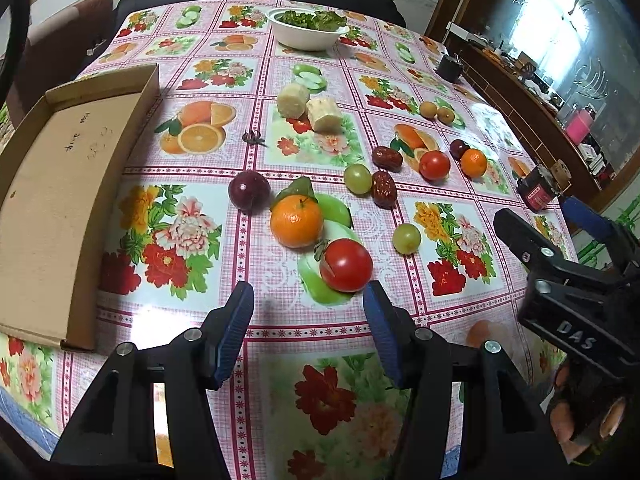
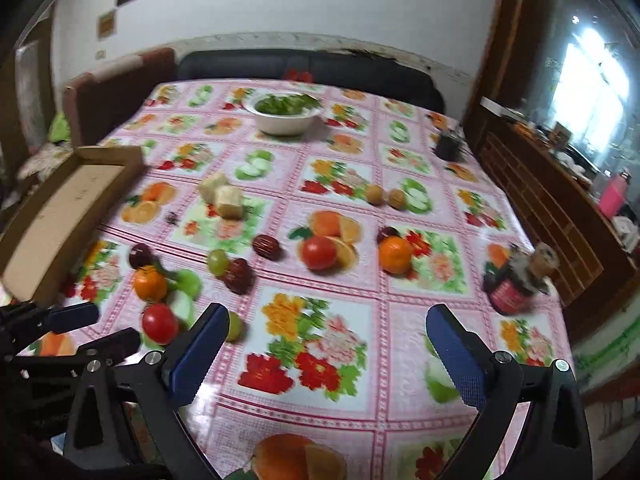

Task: Organize fruits
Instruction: 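Move the left tool toward a red tomato while the right tool approaches another tomato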

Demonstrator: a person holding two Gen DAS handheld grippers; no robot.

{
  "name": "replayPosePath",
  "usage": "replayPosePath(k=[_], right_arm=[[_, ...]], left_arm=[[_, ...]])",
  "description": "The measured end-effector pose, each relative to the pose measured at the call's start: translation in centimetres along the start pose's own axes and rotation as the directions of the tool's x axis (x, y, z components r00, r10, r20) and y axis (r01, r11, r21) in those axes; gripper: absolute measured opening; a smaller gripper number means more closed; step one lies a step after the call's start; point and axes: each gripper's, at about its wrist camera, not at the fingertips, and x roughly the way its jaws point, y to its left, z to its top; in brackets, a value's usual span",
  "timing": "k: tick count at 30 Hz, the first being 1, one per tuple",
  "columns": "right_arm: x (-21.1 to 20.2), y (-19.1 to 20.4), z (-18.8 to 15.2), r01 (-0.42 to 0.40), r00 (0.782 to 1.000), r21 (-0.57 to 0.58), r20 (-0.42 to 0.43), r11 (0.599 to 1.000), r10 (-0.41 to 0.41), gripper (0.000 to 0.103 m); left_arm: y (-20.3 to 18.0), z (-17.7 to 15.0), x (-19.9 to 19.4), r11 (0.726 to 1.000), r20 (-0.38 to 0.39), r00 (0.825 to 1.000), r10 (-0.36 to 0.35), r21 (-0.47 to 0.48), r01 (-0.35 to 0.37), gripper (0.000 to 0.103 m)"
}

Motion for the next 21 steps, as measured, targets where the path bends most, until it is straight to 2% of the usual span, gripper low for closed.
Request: replayPosePath(k=[3,7,16,18,21], right_arm=[[0.0,0.2,-0.1,0.051,0.999,-0.042,0.014,0.998,-0.051,0.100],[-0.3,-0.6,-0.3,0.005,1.000,-0.022,0.025,1.000,-0.005,0.100],[0.7,-1.2,-0.5,-0.028,1.000,0.003,-0.007,1.000,0.028,0.100],[1.1,-1.5,-0.6,-0.056,0.998,0.014,-0.014,0.998,0.056,0.100],[2.0,-2.3,-0.9,-0.151,0.988,0.056,-0.019,0.987,0.153,0.093]], left_arm=[[-0.4,-0.1,0.1,1.000,-0.004,1.000,0.009,0.007,-0.009,0.056],[-0.8,-0.1,0.3,1.000,-0.013,1.000,0.011,0.013,-0.011,0.056],[-1.5,-0.1,1.1,1.000,-0.039,0.999,0.004,0.019,-0.003,0.056],[-1.5,0.0,1.3,1.000,-0.043,0.999,-0.003,0.016,0.004,0.056],[-1.3,0.2,1.6,1.000,-0.047,0.999,-0.013,0.003,0.014,0.056]])
